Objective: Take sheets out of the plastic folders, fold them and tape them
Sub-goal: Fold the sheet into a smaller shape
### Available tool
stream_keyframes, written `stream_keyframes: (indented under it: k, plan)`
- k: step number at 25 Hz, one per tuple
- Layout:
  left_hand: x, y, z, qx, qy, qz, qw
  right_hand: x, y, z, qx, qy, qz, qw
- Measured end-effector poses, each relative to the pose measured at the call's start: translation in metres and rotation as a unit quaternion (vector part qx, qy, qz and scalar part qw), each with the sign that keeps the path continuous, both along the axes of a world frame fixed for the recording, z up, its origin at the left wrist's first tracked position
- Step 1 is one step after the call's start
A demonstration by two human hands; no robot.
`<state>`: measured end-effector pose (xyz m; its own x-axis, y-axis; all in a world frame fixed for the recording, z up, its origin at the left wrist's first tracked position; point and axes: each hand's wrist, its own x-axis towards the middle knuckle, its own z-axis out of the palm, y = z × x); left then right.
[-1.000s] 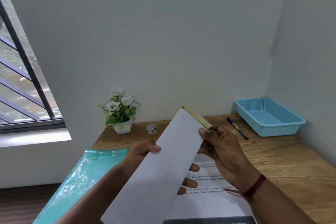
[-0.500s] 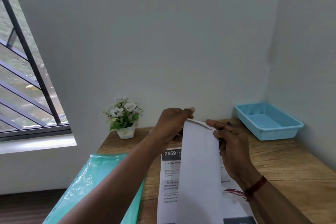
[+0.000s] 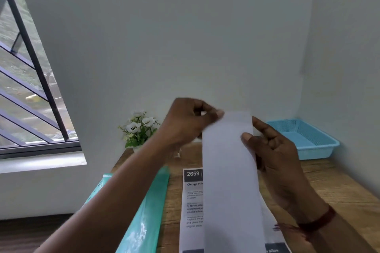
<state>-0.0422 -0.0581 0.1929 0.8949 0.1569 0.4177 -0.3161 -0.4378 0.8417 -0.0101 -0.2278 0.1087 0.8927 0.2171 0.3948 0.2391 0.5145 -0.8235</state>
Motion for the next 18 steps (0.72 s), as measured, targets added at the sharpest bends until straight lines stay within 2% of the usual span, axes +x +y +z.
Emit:
stream_keyframes:
  k: [3, 6, 10, 13, 15, 16, 18]
  plan:
    - [-0.011, 0.010, 0.025, 0.025, -0.143, 0.008, 0.989, -0.021, -0.018, 0.018, -0.092, -0.070, 0.041, 0.992]
    - [-0.019, 0.027, 0.031, 0.041, -0.221, 0.023, 0.974, -0.028, -0.031, 0.023, -0.165, -0.145, -0.034, 0.975]
    - [-0.022, 0.040, 0.012, -0.011, -0.239, 0.042, 0.970, -0.027, -0.032, 0.009, -0.205, -0.156, -0.062, 0.964]
    - [-0.021, 0.041, 0.002, -0.051, -0.259, 0.054, 0.963, -0.033, -0.019, -0.013, -0.248, -0.142, 0.074, 0.955]
    - [-0.019, 0.038, -0.001, -0.073, -0.278, 0.056, 0.956, -0.038, -0.007, -0.027, -0.234, -0.131, 0.144, 0.953]
    - [-0.018, 0.035, -0.003, -0.085, -0.282, 0.055, 0.954, -0.039, -0.002, -0.033, -0.226, -0.127, 0.133, 0.957]
    - [-0.015, 0.028, -0.008, -0.109, -0.275, 0.047, 0.954, -0.038, 0.004, -0.038, -0.238, -0.148, 0.025, 0.960]
